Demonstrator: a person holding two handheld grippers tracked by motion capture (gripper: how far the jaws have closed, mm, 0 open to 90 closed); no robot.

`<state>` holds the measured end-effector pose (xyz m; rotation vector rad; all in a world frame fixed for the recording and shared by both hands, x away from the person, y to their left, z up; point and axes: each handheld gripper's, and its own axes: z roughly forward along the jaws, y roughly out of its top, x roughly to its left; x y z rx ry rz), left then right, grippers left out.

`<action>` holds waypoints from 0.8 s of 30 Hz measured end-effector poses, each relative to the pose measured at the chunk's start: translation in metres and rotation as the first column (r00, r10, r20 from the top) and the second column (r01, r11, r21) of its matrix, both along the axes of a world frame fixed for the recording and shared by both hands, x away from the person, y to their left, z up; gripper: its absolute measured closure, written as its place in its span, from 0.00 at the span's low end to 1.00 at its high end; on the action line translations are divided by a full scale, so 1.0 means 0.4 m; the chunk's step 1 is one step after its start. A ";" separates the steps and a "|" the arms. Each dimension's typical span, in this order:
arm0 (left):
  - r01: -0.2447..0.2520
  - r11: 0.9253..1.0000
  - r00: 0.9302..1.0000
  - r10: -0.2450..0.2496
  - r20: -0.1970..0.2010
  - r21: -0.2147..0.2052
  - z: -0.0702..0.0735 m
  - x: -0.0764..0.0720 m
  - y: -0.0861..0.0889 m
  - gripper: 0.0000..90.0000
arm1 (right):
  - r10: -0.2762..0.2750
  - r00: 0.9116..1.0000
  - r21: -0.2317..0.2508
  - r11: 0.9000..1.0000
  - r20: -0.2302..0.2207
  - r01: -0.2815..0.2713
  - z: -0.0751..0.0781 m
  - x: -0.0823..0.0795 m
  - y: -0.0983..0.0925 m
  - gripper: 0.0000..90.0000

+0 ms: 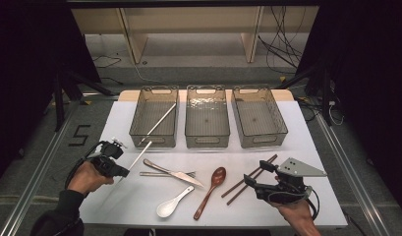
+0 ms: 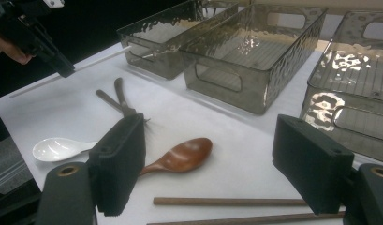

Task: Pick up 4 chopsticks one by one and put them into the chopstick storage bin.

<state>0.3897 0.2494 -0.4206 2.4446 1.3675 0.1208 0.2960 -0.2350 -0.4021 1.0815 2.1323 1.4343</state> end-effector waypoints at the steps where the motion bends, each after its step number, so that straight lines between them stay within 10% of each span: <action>1: 0.004 1.000 1.000 -0.004 0.007 -0.004 0.004 0.000 -0.003 0.94 | 0.000 1.000 0.000 1.000 -0.001 0.000 0.000 0.000 0.000 0.30; 24: 0.041 0.998 0.997 -0.038 0.070 -0.051 0.056 0.021 -0.047 0.94 | -0.008 1.000 0.006 1.000 -0.006 0.008 -0.001 0.001 -0.003 0.30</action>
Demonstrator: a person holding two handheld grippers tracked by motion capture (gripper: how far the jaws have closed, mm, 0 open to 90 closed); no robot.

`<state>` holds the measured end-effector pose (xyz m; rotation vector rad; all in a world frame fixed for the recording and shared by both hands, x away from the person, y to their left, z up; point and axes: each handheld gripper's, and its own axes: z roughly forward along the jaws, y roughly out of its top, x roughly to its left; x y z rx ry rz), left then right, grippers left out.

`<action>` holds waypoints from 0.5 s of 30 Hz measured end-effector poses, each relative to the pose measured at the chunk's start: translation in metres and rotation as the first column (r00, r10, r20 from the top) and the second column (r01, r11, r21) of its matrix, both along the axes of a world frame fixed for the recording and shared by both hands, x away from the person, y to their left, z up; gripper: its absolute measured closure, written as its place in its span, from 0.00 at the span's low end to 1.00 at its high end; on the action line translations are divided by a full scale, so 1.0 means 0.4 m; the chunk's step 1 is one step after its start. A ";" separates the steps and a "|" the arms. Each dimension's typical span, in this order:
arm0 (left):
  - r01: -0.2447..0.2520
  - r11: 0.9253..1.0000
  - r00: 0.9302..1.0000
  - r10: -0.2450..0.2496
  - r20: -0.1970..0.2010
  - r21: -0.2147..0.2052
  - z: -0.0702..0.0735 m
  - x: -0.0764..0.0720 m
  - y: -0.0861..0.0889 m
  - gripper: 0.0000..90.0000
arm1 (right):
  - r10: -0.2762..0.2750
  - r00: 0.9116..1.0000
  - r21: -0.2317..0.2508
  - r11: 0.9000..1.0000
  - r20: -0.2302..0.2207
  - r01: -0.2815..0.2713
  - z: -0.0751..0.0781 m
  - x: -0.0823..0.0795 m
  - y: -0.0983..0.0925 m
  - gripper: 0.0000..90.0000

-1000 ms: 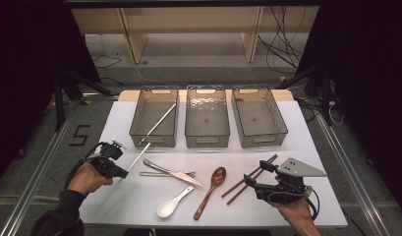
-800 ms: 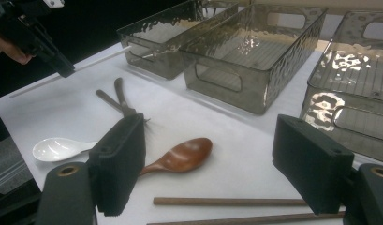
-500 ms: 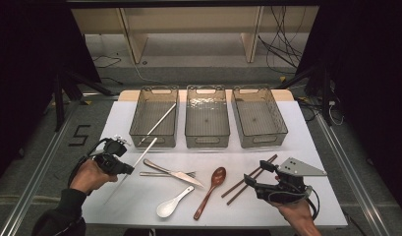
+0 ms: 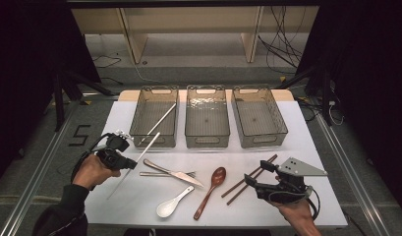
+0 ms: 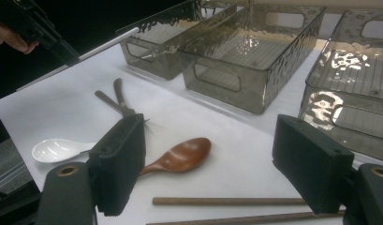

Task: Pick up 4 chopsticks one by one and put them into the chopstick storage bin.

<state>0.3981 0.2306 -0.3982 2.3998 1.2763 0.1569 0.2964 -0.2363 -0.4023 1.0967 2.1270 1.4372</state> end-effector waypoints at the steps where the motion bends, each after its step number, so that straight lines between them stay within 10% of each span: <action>1: 0.001 1.000 1.000 -0.001 0.004 0.000 0.004 0.003 -0.001 0.94 | 0.000 1.000 0.000 1.000 0.000 0.000 0.000 0.000 0.000 0.30; 15: 0.026 1.000 0.998 -0.025 0.055 -0.015 0.079 0.087 -0.051 0.94 | 0.001 1.000 0.003 1.000 0.000 -0.001 -0.001 0.000 -0.002 0.30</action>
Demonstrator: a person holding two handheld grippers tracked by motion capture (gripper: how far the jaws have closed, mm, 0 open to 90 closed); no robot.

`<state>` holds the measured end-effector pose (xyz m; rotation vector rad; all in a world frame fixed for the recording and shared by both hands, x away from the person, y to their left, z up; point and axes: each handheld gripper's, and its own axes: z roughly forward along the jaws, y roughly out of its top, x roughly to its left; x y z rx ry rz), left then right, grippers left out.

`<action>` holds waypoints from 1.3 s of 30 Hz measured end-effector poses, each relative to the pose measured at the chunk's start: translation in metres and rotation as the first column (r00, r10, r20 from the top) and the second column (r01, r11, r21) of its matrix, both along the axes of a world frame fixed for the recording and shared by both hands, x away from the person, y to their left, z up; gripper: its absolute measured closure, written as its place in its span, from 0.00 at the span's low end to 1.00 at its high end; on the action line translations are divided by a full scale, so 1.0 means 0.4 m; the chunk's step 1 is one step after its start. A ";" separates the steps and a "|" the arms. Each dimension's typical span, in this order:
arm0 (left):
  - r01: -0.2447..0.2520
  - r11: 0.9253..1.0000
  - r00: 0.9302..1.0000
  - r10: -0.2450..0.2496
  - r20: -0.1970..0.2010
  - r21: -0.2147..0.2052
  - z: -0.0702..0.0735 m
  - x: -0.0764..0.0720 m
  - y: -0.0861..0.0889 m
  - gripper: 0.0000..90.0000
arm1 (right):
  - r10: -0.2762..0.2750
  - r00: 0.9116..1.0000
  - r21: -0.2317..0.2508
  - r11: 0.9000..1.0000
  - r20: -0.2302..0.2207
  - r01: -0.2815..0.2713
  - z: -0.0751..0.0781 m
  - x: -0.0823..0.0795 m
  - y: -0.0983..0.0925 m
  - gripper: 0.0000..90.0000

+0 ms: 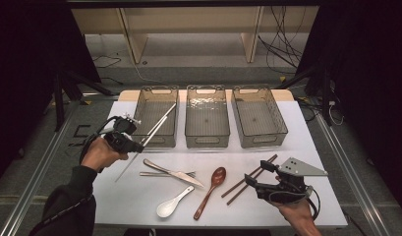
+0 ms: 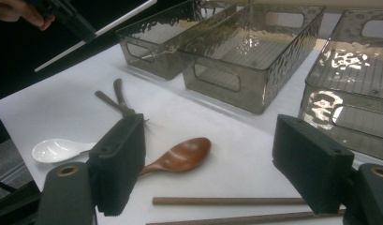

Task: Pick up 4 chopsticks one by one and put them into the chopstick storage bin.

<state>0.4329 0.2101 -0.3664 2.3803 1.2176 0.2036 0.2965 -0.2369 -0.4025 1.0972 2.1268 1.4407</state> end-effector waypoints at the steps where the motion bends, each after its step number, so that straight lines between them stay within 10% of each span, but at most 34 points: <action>1: 0.000 1.000 1.000 0.000 0.001 -0.002 0.006 0.009 -0.001 0.94 | 0.001 1.000 0.000 1.000 0.001 -0.001 0.000 0.000 0.000 0.30; 39: -0.093 0.996 0.994 0.094 0.064 -0.007 0.083 0.308 -0.024 0.94 | 0.008 1.000 0.010 1.000 -0.007 -0.008 -0.002 0.002 -0.003 0.30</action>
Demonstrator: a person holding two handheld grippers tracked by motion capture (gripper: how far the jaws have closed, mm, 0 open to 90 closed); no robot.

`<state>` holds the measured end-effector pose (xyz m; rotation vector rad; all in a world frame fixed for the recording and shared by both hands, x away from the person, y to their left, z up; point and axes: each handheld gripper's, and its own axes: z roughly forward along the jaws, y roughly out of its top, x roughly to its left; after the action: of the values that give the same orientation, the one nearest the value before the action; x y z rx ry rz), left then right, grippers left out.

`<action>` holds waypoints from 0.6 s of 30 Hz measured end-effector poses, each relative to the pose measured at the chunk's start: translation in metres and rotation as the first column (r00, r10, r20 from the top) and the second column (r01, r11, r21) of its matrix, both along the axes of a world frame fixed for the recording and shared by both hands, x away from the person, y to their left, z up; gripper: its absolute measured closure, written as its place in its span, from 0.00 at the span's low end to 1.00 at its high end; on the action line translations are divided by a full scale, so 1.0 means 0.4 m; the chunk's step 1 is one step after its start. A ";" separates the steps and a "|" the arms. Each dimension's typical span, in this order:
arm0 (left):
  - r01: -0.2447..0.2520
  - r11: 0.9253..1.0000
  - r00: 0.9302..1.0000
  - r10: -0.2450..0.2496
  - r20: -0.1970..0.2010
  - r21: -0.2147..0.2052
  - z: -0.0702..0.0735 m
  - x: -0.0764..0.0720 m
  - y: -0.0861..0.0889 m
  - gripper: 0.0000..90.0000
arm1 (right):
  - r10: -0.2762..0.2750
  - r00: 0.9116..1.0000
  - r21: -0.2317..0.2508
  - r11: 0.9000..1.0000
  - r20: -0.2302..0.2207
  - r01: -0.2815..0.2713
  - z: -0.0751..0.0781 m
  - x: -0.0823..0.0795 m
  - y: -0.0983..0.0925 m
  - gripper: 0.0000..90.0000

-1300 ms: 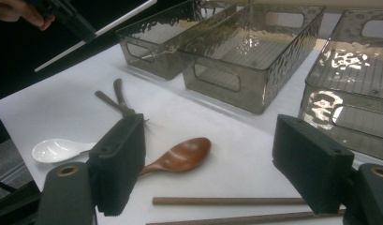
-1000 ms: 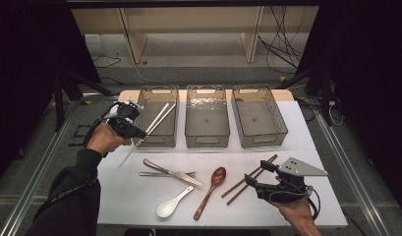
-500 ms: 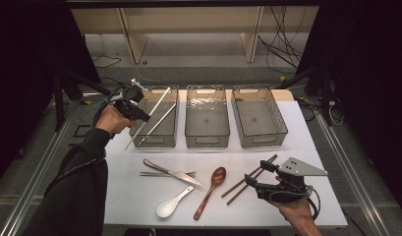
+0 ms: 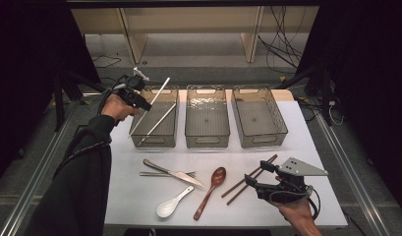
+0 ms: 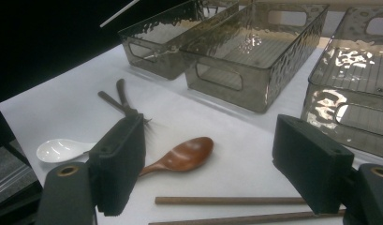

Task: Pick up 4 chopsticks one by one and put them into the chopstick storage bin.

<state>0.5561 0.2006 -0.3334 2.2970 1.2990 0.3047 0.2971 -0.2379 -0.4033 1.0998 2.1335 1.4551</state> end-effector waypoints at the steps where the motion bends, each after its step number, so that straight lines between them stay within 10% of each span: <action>1: -0.002 1.000 1.000 0.002 0.002 0.000 0.001 0.005 0.000 0.94 | 0.001 1.000 0.001 1.000 0.000 -0.001 0.000 0.000 0.000 0.30; 18: -0.032 1.000 0.999 0.032 0.012 0.000 -0.034 0.061 -0.010 0.94 | -0.003 1.000 0.011 1.000 0.003 0.003 0.003 -0.005 -0.007 0.30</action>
<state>0.5806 0.1966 -0.3470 2.2729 1.3304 0.3286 0.2953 -0.2406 -0.4022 1.1042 2.1233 1.4676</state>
